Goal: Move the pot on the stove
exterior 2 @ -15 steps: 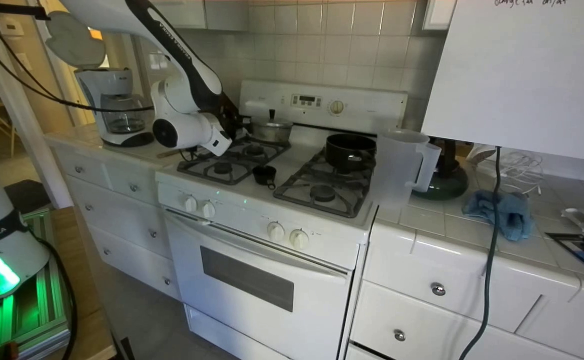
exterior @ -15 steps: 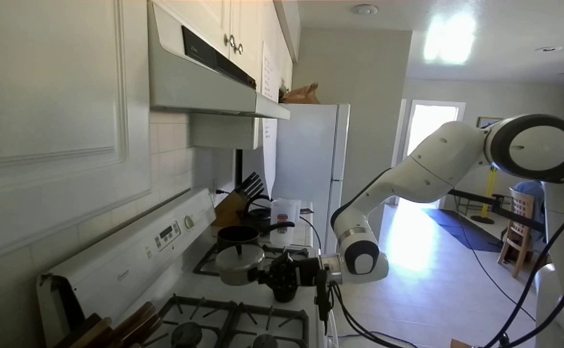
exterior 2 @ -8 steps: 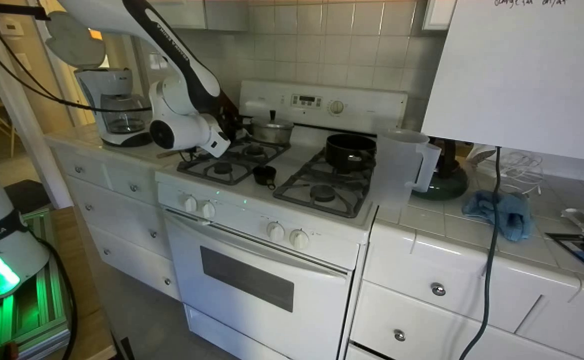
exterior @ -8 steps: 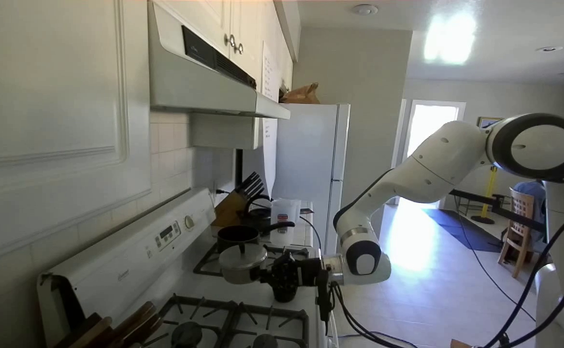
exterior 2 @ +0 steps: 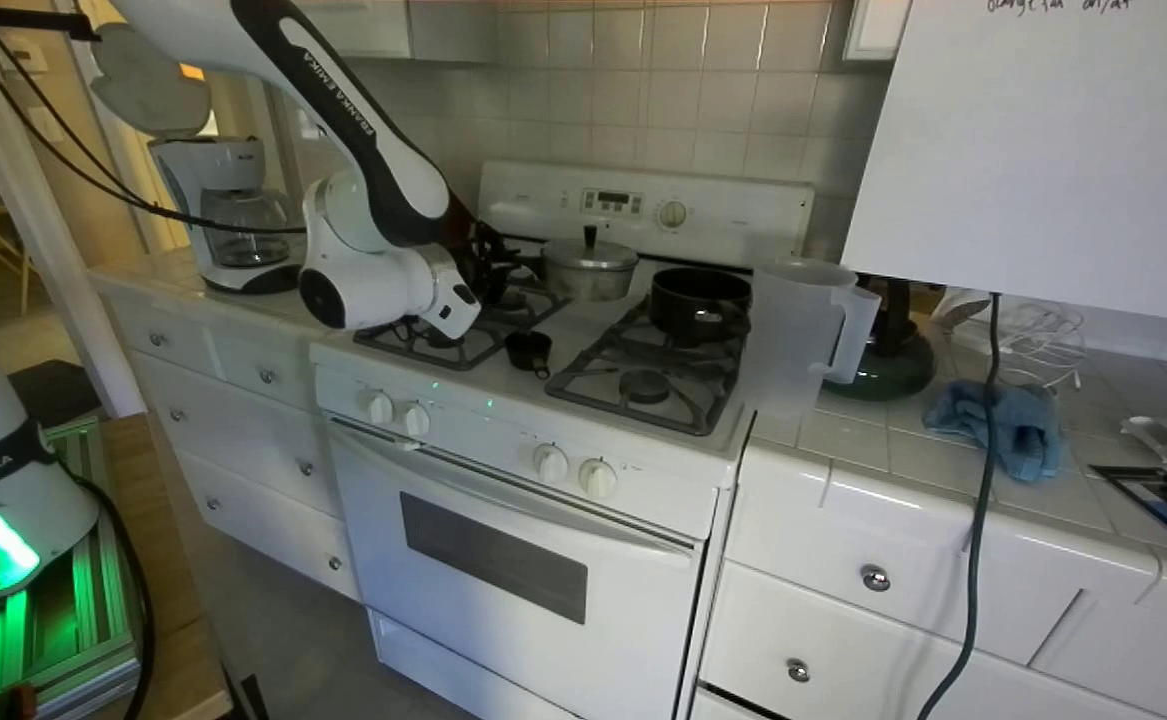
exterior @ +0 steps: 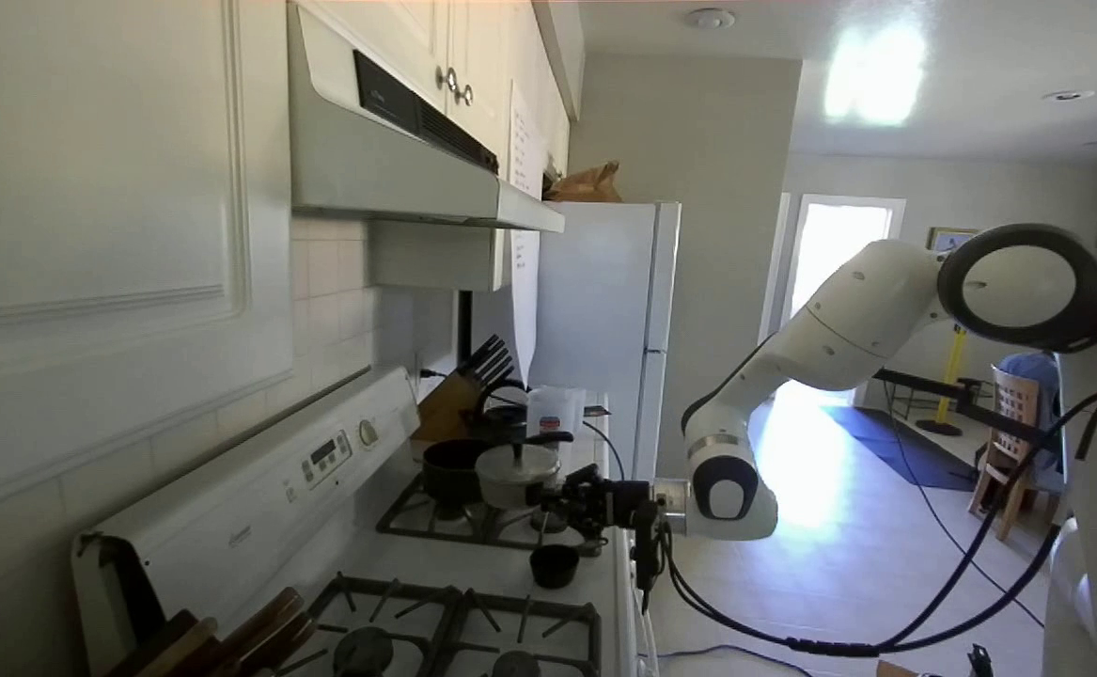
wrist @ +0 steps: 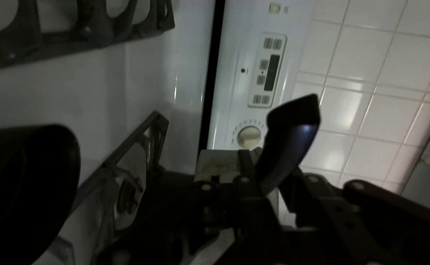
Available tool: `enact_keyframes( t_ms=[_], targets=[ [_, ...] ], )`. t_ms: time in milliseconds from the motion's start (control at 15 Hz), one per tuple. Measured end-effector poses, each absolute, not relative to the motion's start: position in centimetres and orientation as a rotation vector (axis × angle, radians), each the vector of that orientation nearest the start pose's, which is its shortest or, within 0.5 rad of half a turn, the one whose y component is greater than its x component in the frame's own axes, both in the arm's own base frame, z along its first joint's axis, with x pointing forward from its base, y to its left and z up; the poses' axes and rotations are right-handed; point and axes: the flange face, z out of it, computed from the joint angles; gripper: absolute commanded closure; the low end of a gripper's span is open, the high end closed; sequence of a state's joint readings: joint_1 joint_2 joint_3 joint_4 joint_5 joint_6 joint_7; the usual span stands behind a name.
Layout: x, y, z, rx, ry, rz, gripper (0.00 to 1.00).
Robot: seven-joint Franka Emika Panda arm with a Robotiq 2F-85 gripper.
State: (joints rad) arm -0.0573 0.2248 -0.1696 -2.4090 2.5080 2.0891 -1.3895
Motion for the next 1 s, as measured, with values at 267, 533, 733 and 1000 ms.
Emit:
enact_keyframes(
  t_ms=[267,533,733,1000],
  targets=[
    [46.8,-12.2,21.7,-1.464,1.010,-1.068,0.95],
    [44.3,-12.8,20.1,-1.447,1.056,-1.055,0.95],
    [43.9,-12.7,19.7,-1.452,1.066,-1.049,0.95],
    [43.8,-15.1,20.2,-1.439,1.089,-1.101,0.95]
  ],
)
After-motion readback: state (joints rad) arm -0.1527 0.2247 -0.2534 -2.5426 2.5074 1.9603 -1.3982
